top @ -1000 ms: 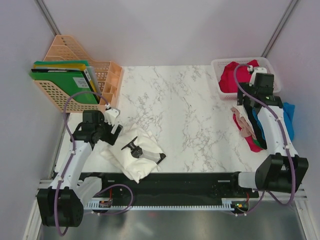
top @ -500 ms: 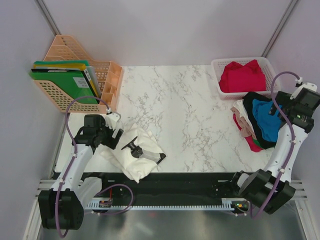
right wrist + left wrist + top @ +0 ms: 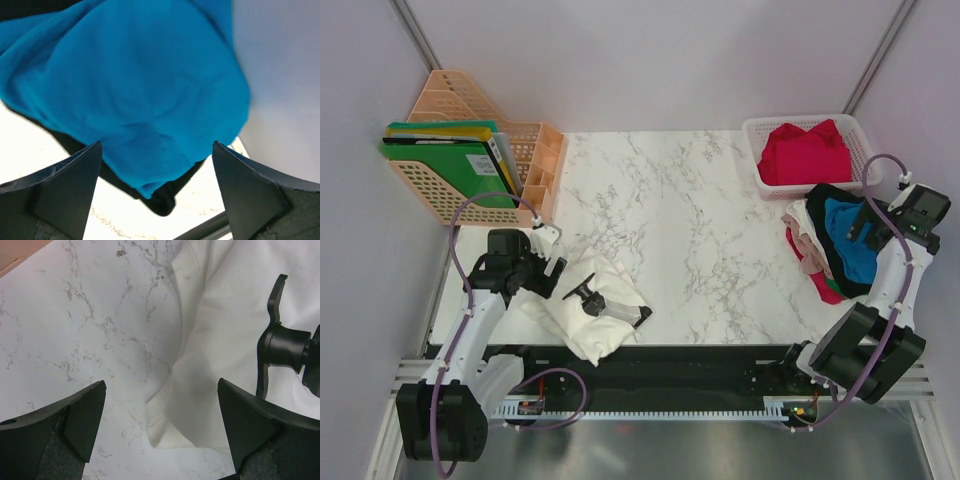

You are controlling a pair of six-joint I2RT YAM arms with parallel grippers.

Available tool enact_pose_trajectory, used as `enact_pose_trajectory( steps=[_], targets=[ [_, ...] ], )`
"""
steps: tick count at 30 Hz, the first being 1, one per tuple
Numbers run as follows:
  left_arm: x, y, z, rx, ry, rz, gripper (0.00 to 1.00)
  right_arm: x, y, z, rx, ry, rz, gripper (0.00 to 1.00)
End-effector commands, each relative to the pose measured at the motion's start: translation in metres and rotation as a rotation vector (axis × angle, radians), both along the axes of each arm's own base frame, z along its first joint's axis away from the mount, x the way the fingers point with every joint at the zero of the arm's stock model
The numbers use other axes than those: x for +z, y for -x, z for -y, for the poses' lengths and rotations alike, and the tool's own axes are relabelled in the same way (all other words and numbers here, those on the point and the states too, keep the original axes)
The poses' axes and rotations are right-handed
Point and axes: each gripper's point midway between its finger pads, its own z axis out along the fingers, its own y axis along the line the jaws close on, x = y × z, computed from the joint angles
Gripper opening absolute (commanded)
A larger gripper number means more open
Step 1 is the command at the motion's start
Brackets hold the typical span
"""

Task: Fold and stack the t-shirts
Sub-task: Smooth out wrinkles on the folded tshirt

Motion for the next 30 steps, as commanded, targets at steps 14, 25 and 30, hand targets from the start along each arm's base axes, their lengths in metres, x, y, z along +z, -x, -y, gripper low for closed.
enact_pose_trajectory(
  steps=[14, 25, 30],
  targets=[
    [0.006, -0.008, 0.002, 0.01, 0.024, 0.03, 1.0, -0.028, -0.022, 0.057, -0.011, -0.104, 0.005, 0.98],
    [0.004, -0.007, 0.001, 0.015, 0.02, 0.019, 1.0, -0.1, -0.025, 0.049, 0.087, -0.211, -0.138, 0.98],
    [0.003, -0.007, 0.001, 0.014, 0.022, 0.013, 1.0, -0.138, -0.007, 0.02, 0.225, -0.185, -0.342, 0.98]
  ],
)
